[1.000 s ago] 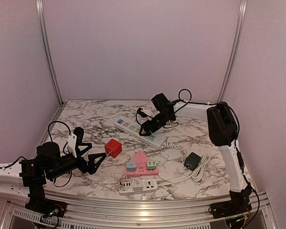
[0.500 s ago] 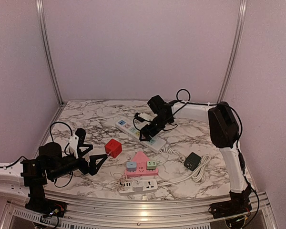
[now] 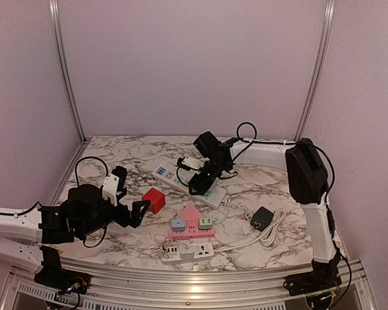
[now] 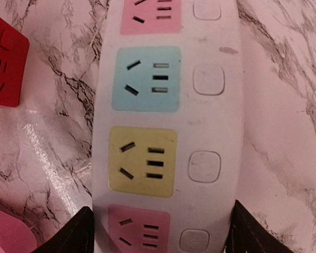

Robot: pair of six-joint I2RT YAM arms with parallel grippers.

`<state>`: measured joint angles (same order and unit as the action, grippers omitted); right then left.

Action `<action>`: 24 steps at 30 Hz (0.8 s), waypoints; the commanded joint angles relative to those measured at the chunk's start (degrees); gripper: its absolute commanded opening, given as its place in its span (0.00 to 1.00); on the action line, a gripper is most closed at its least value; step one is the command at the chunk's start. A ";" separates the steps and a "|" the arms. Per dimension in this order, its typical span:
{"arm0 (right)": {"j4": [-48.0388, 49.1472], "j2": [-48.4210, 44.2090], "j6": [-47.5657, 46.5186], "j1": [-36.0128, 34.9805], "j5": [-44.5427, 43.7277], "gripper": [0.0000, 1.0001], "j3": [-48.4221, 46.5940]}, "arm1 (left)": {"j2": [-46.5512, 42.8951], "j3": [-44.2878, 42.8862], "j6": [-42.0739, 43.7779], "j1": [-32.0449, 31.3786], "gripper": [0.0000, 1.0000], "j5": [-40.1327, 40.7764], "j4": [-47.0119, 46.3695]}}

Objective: Insert the plug
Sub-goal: Pick up the socket from the center of the board.

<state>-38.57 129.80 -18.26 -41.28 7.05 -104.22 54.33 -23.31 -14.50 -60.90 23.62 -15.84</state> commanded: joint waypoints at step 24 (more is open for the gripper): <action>-6.75 -3.46 -0.15 -0.73 -14.09 0.79 7.91 | 39.35 -30.59 9.76 14.46 0.99 -10.48 19.64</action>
<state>-37.36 126.32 -19.05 -42.70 -2.42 -99.04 90.89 -50.98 -6.55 -47.59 18.15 -0.21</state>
